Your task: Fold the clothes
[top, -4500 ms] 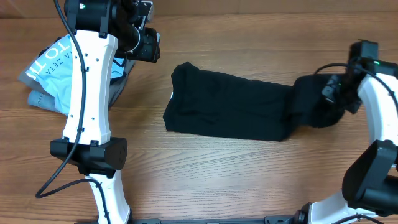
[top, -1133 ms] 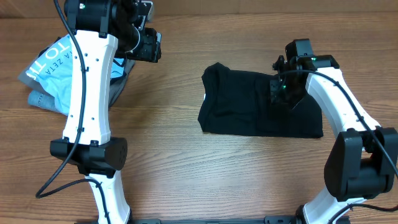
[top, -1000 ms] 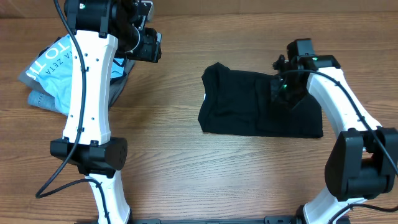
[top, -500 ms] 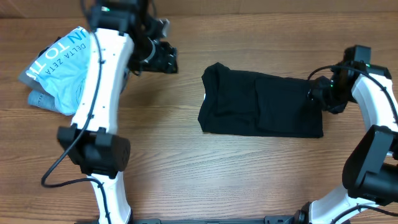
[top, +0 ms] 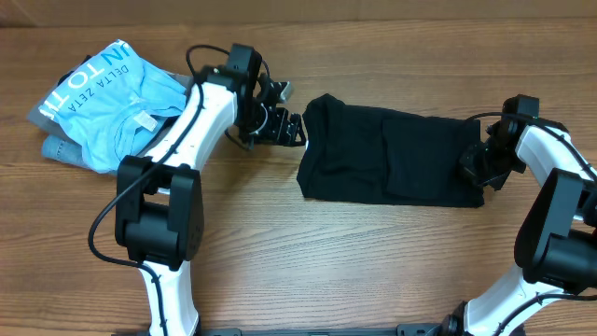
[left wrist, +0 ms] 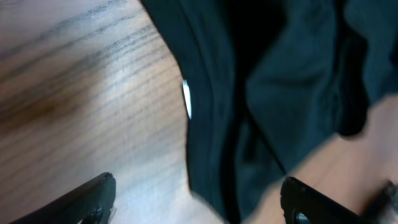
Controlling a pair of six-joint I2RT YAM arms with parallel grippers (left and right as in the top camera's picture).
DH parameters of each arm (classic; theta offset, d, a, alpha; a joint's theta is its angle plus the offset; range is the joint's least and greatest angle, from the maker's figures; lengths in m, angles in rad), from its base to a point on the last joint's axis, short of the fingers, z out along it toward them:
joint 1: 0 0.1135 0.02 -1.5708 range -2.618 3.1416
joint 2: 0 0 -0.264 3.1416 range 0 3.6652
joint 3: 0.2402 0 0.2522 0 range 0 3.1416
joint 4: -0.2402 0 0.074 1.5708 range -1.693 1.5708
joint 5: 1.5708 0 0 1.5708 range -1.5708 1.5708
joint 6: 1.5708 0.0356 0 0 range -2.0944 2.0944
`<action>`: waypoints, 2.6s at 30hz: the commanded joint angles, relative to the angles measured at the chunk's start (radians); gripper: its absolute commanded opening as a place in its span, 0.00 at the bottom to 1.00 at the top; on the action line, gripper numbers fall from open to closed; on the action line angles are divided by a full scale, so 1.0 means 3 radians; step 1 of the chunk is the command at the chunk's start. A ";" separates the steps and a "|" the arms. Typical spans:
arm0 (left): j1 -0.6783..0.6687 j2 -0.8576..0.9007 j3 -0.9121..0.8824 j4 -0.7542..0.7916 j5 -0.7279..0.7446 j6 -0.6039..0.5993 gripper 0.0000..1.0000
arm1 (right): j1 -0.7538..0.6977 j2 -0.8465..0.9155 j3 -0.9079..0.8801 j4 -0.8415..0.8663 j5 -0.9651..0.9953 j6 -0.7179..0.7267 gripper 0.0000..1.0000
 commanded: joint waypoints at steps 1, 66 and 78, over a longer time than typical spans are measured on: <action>-0.0113 0.0001 -0.0417 0.0473 0.0167 -0.0312 0.91 | -0.0004 0.0056 -0.0113 -0.0031 -0.0001 0.0065 0.17; 0.0612 -0.0941 -0.0690 -0.0514 -0.0763 0.0206 1.00 | 0.0579 -0.0506 0.0034 -0.0553 -0.1291 -0.0539 0.15; 0.0649 0.0045 -0.0698 -0.0168 -0.0538 0.0310 0.99 | 0.1055 -0.0501 -0.0479 0.0155 -0.0745 0.0319 0.11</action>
